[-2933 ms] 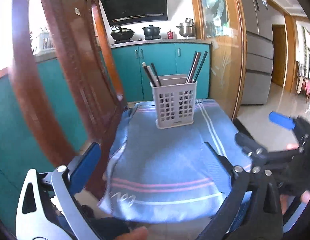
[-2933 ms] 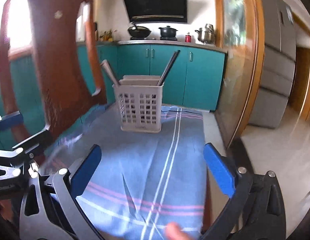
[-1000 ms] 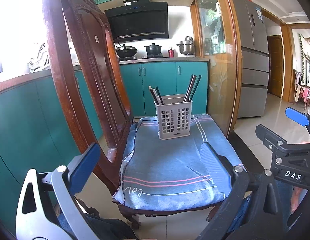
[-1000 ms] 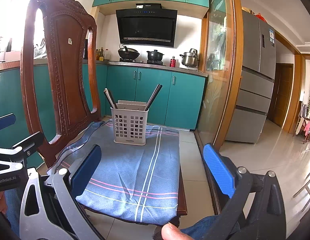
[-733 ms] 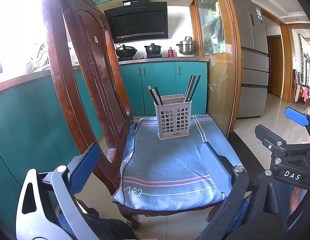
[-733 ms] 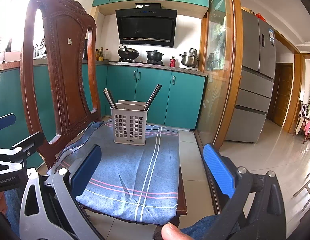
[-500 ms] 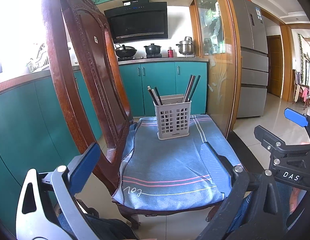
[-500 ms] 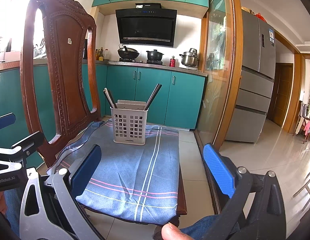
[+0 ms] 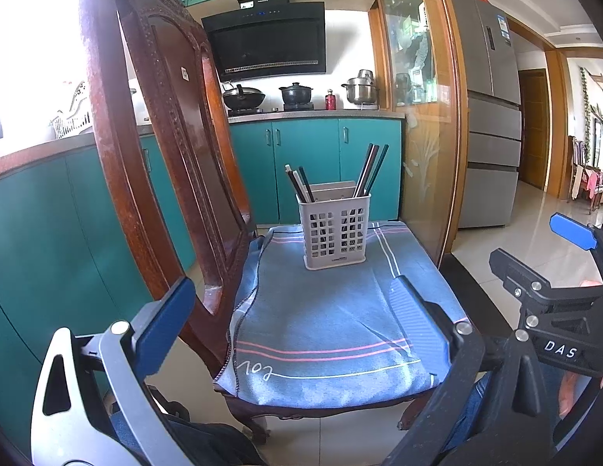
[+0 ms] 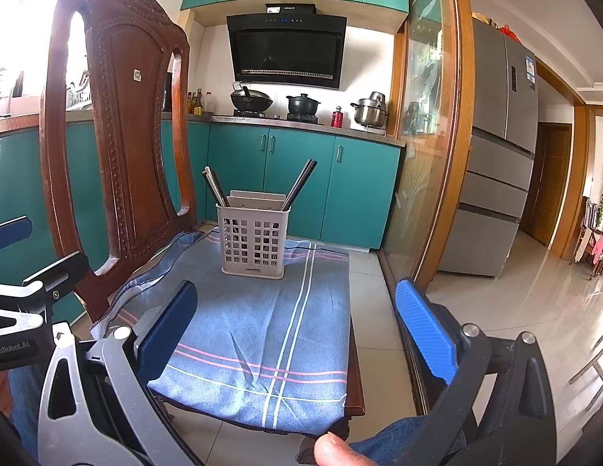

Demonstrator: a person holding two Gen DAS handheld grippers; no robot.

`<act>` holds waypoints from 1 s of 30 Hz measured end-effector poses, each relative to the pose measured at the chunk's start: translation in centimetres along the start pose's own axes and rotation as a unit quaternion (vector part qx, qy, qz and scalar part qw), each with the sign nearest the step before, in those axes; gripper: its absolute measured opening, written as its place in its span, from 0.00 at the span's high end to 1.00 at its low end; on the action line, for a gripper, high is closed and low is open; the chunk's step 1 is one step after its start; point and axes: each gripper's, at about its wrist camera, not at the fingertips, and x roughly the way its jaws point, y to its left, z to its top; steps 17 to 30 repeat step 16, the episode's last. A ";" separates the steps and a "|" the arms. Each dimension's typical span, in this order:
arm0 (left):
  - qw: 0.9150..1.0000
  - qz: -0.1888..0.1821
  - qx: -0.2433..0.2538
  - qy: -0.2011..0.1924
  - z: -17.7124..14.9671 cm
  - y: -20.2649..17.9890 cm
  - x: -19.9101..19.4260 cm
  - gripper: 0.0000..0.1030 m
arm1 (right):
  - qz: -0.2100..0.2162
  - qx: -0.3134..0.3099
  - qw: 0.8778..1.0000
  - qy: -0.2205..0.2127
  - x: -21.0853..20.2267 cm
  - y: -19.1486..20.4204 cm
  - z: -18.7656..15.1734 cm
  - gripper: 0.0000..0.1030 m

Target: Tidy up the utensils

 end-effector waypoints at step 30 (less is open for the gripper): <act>0.999 -0.005 -0.007 0.049 -1.4 0.1 2.9 0.03 | 0.004 0.005 1.000 0.029 2.1 -0.1 -0.8 0.03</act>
